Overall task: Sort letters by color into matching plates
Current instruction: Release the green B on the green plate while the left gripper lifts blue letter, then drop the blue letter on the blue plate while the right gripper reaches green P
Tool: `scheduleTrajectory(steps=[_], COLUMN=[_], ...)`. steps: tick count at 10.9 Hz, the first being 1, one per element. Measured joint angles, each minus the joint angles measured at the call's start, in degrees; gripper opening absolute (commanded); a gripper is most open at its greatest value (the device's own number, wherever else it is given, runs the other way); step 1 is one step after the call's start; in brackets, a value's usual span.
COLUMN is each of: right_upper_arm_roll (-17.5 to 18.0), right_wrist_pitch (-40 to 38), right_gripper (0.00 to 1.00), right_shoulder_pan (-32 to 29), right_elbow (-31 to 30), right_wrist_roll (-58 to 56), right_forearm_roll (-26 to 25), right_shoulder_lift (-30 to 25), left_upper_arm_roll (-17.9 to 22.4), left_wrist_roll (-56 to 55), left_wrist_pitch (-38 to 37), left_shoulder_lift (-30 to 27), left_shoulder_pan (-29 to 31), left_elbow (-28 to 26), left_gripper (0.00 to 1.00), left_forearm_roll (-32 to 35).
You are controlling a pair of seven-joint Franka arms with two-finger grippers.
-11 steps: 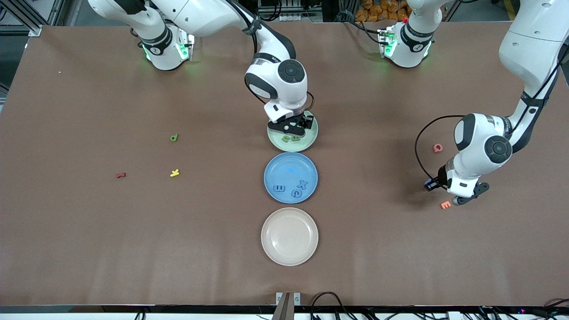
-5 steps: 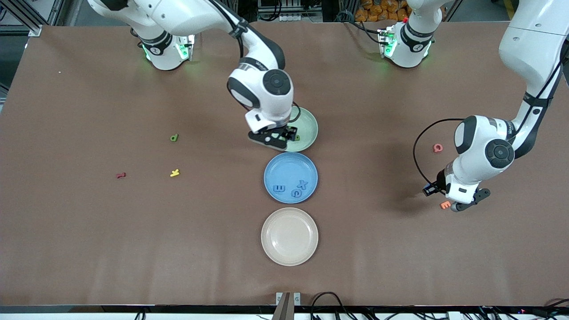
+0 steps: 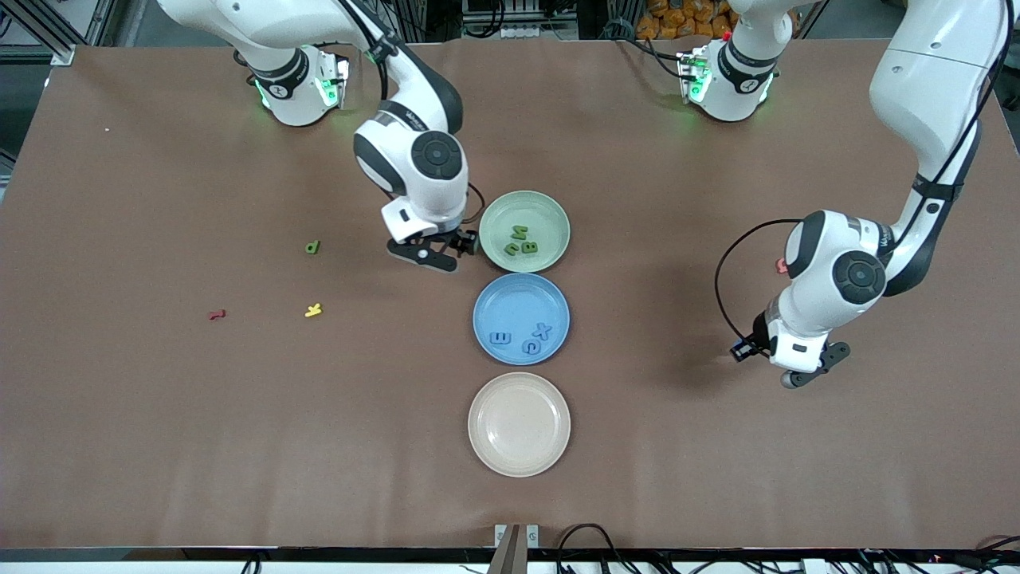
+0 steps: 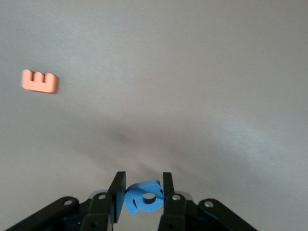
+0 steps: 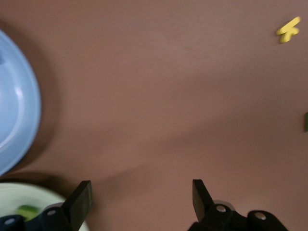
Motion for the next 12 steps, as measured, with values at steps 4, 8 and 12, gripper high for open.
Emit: scheduleTrajectory(steps=[4, 8, 12], right_upper_arm_roll=[-0.08, -0.16, -1.18], right_wrist_pitch=[6.82, 8.61, 14.76], right_gripper=[0.93, 0.93, 0.93], right_shoulder_pan=[-6.58, -12.45, -16.61], right_elbow=[-11.61, -17.64, -23.37], right_wrist_roll=[-6.31, -14.49, -20.73], right_forearm_roll=[0.00, -0.01, -0.01], right_shoulder_lift=[-6.69, -11.10, -13.02], left_upper_arm_roll=[-0.21, -0.38, -0.45], left_wrist_roll=[-8.22, -17.53, -24.37], left_wrist_pitch=[0.00, -0.02, -0.03], left_shoulder_lift=[0.28, 0.29, 0.61], left_shoulder_pan=[-6.31, -14.94, -23.09], left_elbow=[2.45, 4.61, 7.73], left_gripper=[0.00, 0.00, 0.00], left_forearm_roll=[-1.74, -3.25, -3.31])
